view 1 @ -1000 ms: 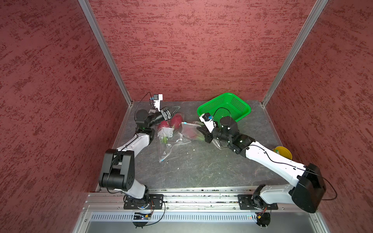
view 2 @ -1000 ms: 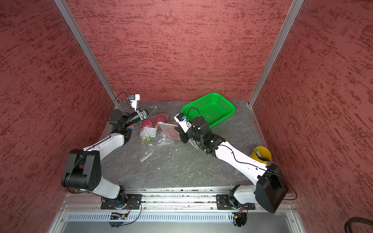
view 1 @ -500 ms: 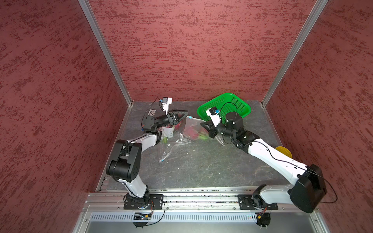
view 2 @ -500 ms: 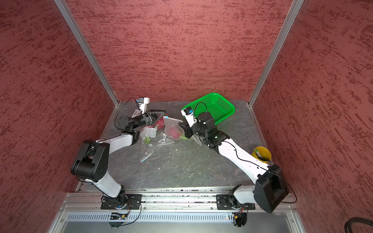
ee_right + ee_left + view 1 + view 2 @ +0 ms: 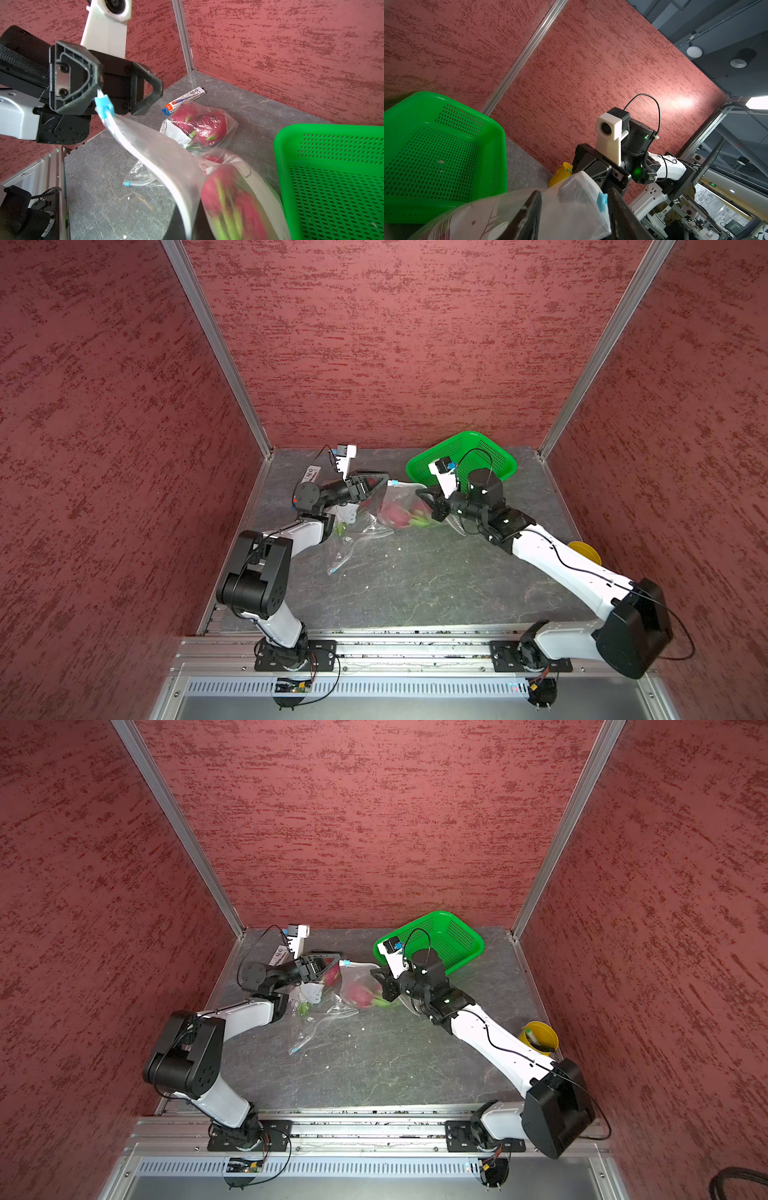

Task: Open the zip-top bag and take out the dragon fruit
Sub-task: Pick up the zipper food storage bag at the center of the board.

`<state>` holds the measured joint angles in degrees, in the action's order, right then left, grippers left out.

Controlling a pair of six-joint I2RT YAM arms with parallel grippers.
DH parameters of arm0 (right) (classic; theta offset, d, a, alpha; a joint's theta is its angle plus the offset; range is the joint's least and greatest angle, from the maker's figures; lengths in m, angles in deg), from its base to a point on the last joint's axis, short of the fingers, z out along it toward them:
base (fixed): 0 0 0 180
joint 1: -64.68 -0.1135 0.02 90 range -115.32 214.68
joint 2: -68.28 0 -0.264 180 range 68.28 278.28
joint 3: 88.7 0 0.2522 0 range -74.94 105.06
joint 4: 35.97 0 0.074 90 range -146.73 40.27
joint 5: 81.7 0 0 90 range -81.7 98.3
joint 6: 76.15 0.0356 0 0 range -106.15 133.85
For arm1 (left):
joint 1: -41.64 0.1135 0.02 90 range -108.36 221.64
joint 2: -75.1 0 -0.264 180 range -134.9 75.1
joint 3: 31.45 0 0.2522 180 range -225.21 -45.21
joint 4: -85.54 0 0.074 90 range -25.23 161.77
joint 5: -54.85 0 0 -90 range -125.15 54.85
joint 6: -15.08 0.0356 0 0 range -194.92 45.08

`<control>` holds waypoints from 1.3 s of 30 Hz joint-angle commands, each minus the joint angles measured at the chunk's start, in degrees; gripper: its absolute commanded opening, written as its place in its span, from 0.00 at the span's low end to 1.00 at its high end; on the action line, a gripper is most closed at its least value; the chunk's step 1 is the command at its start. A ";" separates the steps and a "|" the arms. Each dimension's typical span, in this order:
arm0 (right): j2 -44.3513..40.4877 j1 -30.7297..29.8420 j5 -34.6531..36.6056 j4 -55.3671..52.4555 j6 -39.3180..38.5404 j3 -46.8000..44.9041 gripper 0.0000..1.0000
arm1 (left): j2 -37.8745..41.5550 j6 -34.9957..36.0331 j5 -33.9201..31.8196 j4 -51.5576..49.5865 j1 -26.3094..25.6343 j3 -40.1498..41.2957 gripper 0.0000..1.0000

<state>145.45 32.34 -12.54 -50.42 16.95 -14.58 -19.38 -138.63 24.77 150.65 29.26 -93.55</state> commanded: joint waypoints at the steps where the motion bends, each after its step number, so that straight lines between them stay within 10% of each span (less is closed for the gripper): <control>1: -0.52 0.74 -0.19 2.86 0.68 -0.41 0.00 | 1.55 0.73 0.11 0.11 -0.79 -0.89 0.54; 13: 0.02 1.33 0.58 3.45 1.22 -0.86 0.00 | 8.82 8.15 -0.55 -9.81 -1.84 1.26 0.70; 21: -0.17 1.36 -0.27 3.59 1.43 -0.94 0.00 | 12.04 19.46 -2.64 -24.86 -3.43 0.56 0.58; 39: -0.40 1.33 -0.09 3.43 1.35 -1.60 0.00 | 11.94 19.27 -4.75 -23.76 -2.80 1.41 0.06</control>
<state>145.45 33.02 -12.50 -48.69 17.97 -15.76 -8.10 -119.96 20.88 126.19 26.27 -92.80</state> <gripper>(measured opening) 0.048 0.093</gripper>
